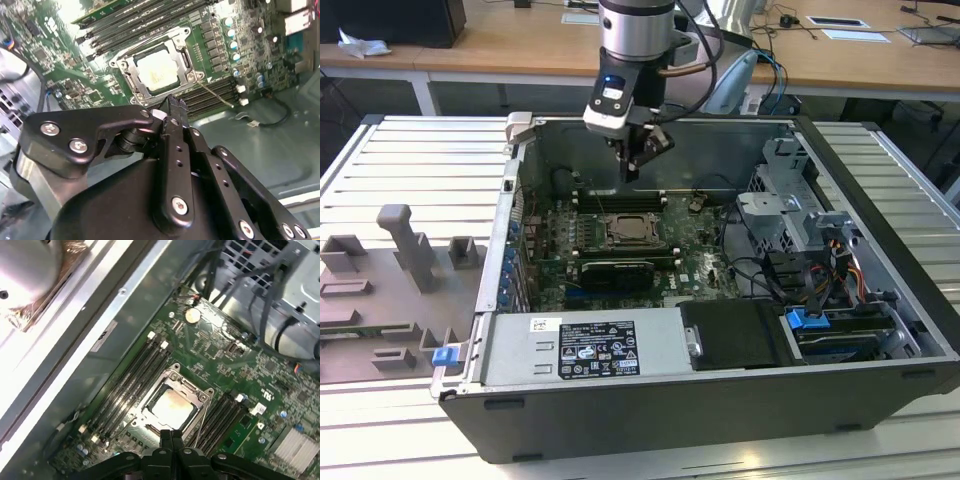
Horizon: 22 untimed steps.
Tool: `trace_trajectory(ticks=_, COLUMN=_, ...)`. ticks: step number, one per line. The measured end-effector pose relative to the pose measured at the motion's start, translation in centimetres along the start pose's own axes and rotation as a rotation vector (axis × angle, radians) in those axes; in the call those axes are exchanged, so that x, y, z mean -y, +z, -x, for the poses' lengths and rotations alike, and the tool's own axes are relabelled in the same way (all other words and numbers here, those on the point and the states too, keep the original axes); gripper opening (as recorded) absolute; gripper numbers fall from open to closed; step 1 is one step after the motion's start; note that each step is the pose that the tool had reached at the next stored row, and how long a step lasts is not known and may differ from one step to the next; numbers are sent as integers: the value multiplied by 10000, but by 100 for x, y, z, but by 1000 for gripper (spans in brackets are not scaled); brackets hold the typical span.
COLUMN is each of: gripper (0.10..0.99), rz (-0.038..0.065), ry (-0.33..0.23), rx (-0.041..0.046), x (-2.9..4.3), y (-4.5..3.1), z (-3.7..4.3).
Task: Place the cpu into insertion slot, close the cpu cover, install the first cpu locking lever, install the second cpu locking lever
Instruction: 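Install the first cpu locking lever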
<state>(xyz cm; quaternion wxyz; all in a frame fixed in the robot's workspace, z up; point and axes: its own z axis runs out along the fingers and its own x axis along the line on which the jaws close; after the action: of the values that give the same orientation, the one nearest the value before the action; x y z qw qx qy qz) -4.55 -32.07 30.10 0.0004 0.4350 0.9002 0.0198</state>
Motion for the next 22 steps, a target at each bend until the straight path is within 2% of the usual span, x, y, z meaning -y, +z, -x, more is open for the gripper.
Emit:
trace_trajectory(ticks=2, gripper=106, rz=-12, ry=-436, rx=-18, x=0, y=7, z=0)
trace_trajectory(ticks=4, gripper=106, rz=-24, ry=-1095, rx=-42, x=1, y=9, z=0)
trace_trajectory(ticks=7, gripper=106, rz=-30, ry=-1462, rx=-55, x=0, y=10, z=0)
trace_trajectory(ticks=17, gripper=106, rz=-58, ry=-3177, rx=-116, x=1, y=10, z=0)
trace_trajectory(ticks=22, gripper=106, rz=-67, ry=-3686, rx=-134, x=1, y=9, z=0)
